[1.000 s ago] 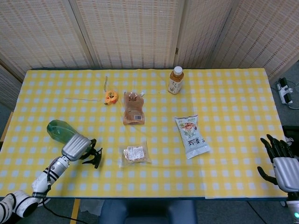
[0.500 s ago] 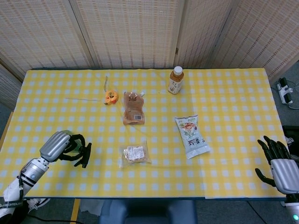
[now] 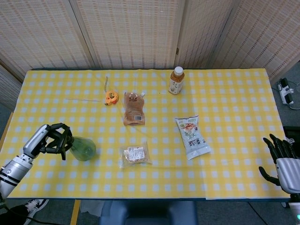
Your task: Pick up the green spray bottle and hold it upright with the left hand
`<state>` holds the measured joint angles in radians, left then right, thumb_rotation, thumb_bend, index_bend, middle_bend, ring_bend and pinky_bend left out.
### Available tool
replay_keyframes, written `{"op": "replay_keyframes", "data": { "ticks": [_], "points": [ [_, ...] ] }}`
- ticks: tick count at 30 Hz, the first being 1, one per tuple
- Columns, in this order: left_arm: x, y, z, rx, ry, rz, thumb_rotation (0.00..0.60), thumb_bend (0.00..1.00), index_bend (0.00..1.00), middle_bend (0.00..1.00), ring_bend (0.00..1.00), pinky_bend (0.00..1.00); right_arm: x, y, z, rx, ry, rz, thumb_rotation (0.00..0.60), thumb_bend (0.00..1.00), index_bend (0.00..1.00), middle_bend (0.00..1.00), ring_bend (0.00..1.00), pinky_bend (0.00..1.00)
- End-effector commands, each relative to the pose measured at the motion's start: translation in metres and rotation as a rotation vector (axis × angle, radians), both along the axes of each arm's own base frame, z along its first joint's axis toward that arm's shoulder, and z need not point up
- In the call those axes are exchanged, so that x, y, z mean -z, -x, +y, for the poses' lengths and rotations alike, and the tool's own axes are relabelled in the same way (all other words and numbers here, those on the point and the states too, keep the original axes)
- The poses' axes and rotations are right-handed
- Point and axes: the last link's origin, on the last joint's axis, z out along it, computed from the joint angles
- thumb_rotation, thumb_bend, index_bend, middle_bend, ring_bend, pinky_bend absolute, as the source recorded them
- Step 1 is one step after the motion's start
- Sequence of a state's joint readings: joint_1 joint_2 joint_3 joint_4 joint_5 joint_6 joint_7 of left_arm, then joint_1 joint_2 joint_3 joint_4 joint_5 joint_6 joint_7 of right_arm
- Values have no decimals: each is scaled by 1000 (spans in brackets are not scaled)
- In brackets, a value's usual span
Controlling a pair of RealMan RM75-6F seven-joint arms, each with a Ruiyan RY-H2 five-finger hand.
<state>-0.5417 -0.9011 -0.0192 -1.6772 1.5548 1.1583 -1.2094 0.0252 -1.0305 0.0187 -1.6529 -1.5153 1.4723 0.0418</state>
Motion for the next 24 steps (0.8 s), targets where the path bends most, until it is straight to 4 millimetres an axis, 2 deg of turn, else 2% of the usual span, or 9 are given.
{"op": "replay_keyframes", "data": {
  "ticks": [1, 6, 11, 16, 24],
  "points": [
    [-3, 9, 8, -51, -57, -78, 600, 395, 705, 1000, 1000, 1000, 1, -1, 0, -6, -10, -17, 600, 345, 0, 0, 0, 0],
    [0, 20, 15, -111, -115, -153, 600, 395, 706, 1000, 1000, 1000, -1, 0, -1, -11, -19, -39, 600, 345, 0, 0, 0, 0],
    [10, 33, 16, -150, -141, -191, 600, 395, 706, 1000, 1000, 1000, -1, 0, -1, -12, -20, -39, 600, 345, 0, 0, 0, 0],
    [22, 44, 18, -182, -118, -179, 600, 395, 705, 1000, 1000, 1000, 0, 0, -1, -12, -21, -36, 600, 345, 0, 0, 0, 0],
    [31, 51, 20, -181, -123, -172, 600, 395, 706, 1000, 1000, 1000, 0, 0, -1, -12, -22, -33, 600, 345, 0, 0, 0, 0]
  ]
}}
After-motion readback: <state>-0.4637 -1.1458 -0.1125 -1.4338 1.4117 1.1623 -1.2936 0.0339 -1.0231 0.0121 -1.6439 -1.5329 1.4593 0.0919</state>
